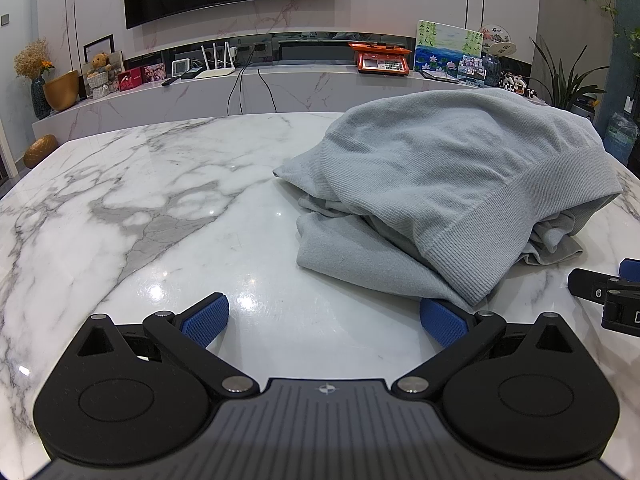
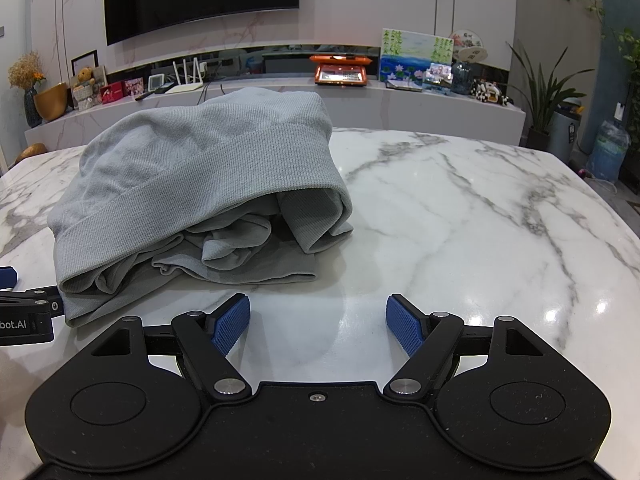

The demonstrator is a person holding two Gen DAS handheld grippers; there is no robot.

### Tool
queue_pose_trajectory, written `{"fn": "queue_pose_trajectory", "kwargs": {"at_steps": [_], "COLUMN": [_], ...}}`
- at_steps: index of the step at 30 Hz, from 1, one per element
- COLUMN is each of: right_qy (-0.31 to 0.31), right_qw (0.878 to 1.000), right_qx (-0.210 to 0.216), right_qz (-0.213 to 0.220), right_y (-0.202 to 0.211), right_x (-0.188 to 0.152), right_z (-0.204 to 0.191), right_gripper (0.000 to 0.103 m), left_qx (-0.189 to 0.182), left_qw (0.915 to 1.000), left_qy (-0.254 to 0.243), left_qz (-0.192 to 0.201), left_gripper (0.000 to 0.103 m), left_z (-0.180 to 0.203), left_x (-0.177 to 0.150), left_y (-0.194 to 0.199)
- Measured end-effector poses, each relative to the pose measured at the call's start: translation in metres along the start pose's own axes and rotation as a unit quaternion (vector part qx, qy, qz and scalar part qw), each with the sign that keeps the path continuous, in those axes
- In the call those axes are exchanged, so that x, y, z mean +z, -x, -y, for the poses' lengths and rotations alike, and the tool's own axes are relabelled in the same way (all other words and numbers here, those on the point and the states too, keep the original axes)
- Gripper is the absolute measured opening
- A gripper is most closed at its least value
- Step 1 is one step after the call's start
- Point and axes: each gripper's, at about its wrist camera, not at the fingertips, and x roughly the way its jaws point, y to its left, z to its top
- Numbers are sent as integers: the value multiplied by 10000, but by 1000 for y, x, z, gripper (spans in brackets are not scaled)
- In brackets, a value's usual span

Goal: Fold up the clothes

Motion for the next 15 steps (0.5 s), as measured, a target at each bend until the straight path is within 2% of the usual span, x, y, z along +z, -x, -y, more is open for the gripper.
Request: {"fn": "queue_pose_trajectory", "kwargs": {"at_steps": [15], "right_qy": [3], "right_qw": [10000], "right_qx": [-1], "right_qz": [0], "right_y": [1], "right_x": [0], "right_z": [0], "right_gripper": [74], "left_qx": [-4], "left_qw": [10000], "left_qy": [5], "left_qz": [0], "left_gripper": [103], "left_z": [0], "left_x": [0], "left_y": [0]}}
